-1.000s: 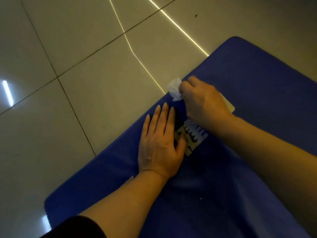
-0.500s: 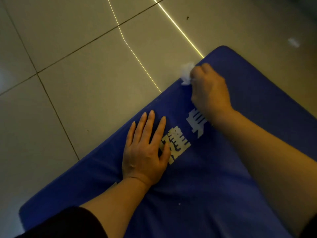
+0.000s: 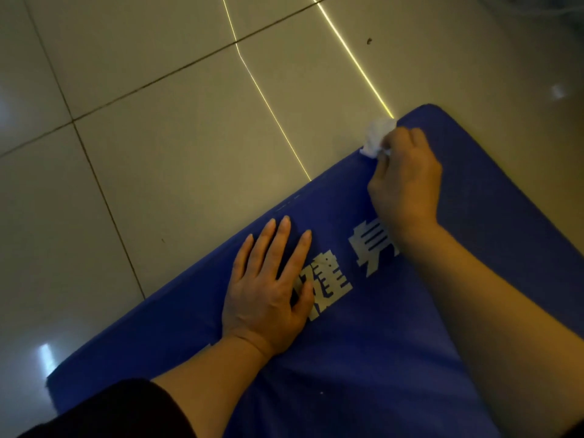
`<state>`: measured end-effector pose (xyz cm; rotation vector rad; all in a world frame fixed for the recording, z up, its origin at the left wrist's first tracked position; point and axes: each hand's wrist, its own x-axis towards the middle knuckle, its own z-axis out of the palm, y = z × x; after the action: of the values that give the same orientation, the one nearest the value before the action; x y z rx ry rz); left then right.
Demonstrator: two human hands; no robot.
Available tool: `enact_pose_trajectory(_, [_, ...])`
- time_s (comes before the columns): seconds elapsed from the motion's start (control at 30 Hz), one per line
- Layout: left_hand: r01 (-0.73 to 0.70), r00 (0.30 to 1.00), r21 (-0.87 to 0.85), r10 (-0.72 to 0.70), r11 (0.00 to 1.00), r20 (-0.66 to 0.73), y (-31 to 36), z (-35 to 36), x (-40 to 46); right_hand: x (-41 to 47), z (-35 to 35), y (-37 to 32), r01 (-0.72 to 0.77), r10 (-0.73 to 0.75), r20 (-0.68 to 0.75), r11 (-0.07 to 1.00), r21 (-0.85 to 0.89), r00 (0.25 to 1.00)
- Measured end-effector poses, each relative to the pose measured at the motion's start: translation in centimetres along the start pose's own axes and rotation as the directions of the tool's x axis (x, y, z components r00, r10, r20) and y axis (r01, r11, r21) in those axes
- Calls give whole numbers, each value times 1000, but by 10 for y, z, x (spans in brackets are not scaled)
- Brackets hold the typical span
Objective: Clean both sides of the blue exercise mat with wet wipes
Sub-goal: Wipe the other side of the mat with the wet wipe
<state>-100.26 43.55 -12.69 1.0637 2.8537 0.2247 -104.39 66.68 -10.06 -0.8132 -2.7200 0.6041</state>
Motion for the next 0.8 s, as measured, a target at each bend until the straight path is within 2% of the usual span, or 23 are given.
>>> enact_pose_trajectory(0.03, [3, 1000, 1, -3, 1000, 0, 0, 0, 0, -9, 3, -7, 30, -31, 39, 999, 18, 999])
enact_pose_trajectory(0.13, [3, 1000, 21, -3, 1000, 11, 0, 0, 1, -39, 3, -16, 270, -277, 195, 961, 60, 941])
enact_pose_trajectory(0.2, [-1, 1000, 14, 1, 1000, 11, 0, -1, 1, -30, -4, -4, 335, -338, 221, 941, 50, 915])
enact_pose_trajectory(0.23, [-1, 1000, 10, 1, 1000, 11, 0, -1, 1, -19, -6, 4, 297, -298, 188, 954, 33, 936])
enact_pose_trajectory(0.3, [2, 1000, 0, -2, 1000, 10, 0, -1, 2, 4, -11, 18, 117, -117, 60, 993, 6, 991])
enact_pose_trajectory(0.37, [3, 1000, -1, -3, 1000, 11, 0, -1, 2, 13, -10, 20, -52, 52, -30, 998, 22, 998])
enact_pose_trajectory(0.4, [3, 1000, -1, -3, 1000, 15, 0, -1, 2, 10, -8, 15, -77, 78, -31, 997, 29, 997])
enact_pose_trajectory(0.43, [3, 1000, -3, -3, 1000, 16, 0, -1, 2, 2, -6, 8, -54, 54, -5, 998, 33, 999])
enact_pose_trajectory(0.5, [4, 1000, 0, -4, 1000, 16, 0, -1, 2, -21, -2, -2, 99, -103, 95, 994, 53, 990])
enact_pose_trajectory(0.6, [-1, 1000, 6, 1, 1000, 18, 1, -1, 1, -28, -9, 7, 288, -294, 191, 956, 57, 937])
enact_pose_trajectory(0.67, [-4, 1000, 8, 3, 1000, 15, 1, -1, 2, -8, -14, 19, 226, -226, 150, 974, 12, 963])
enact_pose_trajectory(0.73, [-4, 1000, 5, 4, 1000, 19, 0, 0, 1, 13, -15, 29, 58, -57, 39, 998, -13, 998])
enact_pose_trajectory(0.8, [-6, 1000, 12, 5, 1000, 19, -1, 0, 1, 20, -12, 26, -97, 98, -32, 995, 8, 995])
